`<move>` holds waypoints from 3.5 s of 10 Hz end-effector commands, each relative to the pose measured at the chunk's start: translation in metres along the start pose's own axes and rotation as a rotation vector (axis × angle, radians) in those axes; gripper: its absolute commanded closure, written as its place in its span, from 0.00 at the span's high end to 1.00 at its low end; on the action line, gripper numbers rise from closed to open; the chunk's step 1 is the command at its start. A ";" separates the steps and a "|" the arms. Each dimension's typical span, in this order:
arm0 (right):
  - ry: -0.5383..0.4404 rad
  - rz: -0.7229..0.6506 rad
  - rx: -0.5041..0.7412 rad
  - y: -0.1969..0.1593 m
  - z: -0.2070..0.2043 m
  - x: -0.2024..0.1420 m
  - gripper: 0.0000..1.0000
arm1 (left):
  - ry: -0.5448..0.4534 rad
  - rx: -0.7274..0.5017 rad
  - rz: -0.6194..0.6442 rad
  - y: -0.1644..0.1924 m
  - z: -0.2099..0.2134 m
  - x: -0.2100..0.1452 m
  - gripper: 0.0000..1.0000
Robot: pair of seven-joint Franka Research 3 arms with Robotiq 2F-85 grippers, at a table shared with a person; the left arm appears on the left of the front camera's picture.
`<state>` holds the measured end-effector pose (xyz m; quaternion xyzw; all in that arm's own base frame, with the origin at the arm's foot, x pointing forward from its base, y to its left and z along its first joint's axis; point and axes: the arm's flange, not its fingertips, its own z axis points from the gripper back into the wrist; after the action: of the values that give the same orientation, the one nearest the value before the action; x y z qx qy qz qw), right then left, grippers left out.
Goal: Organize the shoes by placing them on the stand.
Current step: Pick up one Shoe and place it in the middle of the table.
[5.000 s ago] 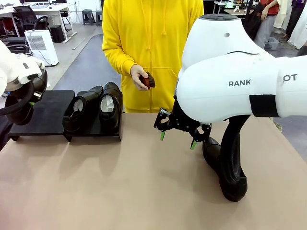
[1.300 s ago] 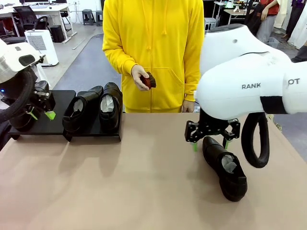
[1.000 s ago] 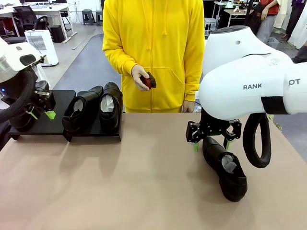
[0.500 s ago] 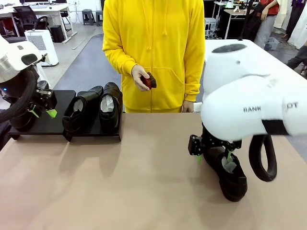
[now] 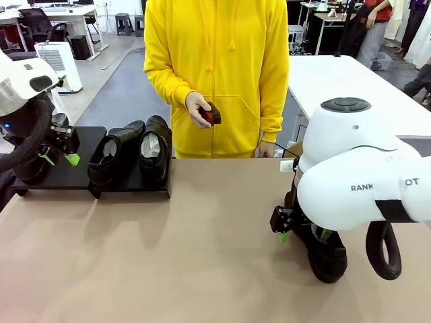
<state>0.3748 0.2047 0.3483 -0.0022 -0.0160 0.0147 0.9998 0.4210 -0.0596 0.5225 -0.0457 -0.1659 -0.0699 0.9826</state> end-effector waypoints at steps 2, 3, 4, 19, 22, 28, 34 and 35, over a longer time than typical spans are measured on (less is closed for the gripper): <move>0.041 0.030 0.054 -0.005 -0.019 0.011 1.00 | -0.014 0.004 -0.006 0.002 -0.001 -0.003 0.49; 0.025 0.026 0.055 -0.007 -0.018 0.011 0.87 | -0.014 0.004 -0.006 0.002 -0.001 -0.003 0.49; 0.028 0.024 0.043 -0.007 -0.015 0.011 0.67 | -0.014 0.004 -0.006 0.002 -0.001 -0.003 0.49; 0.042 -0.187 -0.029 0.138 0.096 -0.018 0.00 | -0.014 0.004 -0.006 0.002 -0.001 -0.003 0.49; 0.091 -0.079 -0.026 0.220 0.065 -0.031 0.00 | -0.014 0.004 -0.006 0.002 -0.001 -0.003 0.49; 0.096 -0.018 -0.002 0.257 0.024 -0.028 0.04 | -0.014 0.004 -0.006 0.002 -0.001 -0.003 0.49; 0.110 -0.032 0.033 0.242 0.034 -0.031 1.00 | -0.014 0.004 -0.006 0.002 -0.001 -0.003 0.49; 0.116 -0.025 0.030 0.235 0.045 -0.039 1.00 | -0.014 0.004 -0.006 0.002 -0.001 -0.003 0.49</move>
<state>0.3385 0.4501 0.3781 0.0035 0.0371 0.0031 0.9993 0.4206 -0.0593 0.5226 -0.0446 -0.1662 -0.0694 0.9826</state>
